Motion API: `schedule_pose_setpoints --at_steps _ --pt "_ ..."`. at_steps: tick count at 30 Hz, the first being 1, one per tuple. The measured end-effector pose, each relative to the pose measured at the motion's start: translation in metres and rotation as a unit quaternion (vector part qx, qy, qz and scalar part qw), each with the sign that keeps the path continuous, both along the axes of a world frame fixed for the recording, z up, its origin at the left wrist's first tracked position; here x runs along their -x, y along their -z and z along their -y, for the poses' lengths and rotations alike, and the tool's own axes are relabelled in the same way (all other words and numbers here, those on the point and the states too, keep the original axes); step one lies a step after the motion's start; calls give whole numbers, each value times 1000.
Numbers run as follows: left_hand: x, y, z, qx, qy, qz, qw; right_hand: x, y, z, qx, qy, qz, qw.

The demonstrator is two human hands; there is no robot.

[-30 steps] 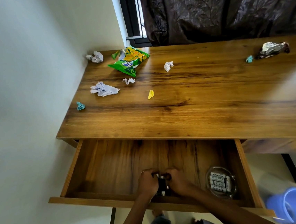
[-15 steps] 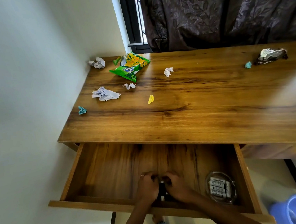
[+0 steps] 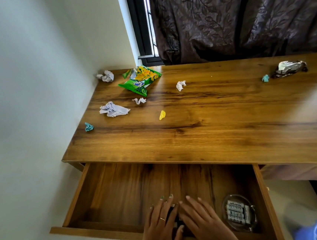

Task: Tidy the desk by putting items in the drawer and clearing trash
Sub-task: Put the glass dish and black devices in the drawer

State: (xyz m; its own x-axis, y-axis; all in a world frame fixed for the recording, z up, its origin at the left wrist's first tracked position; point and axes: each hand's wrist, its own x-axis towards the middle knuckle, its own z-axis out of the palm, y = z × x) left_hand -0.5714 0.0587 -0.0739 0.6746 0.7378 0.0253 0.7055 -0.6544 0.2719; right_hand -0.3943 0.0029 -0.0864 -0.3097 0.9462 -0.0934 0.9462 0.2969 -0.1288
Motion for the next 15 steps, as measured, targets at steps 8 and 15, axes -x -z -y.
schedule_pose_setpoints --at_steps 8,15 --pt "-10 -3 -17 -32 -6 -32 999 -6 3 -9 -65 40 -2 997" --pt "-29 -5 -47 -7 -8 -65 998 -22 -10 -39 -87 63 4 994"
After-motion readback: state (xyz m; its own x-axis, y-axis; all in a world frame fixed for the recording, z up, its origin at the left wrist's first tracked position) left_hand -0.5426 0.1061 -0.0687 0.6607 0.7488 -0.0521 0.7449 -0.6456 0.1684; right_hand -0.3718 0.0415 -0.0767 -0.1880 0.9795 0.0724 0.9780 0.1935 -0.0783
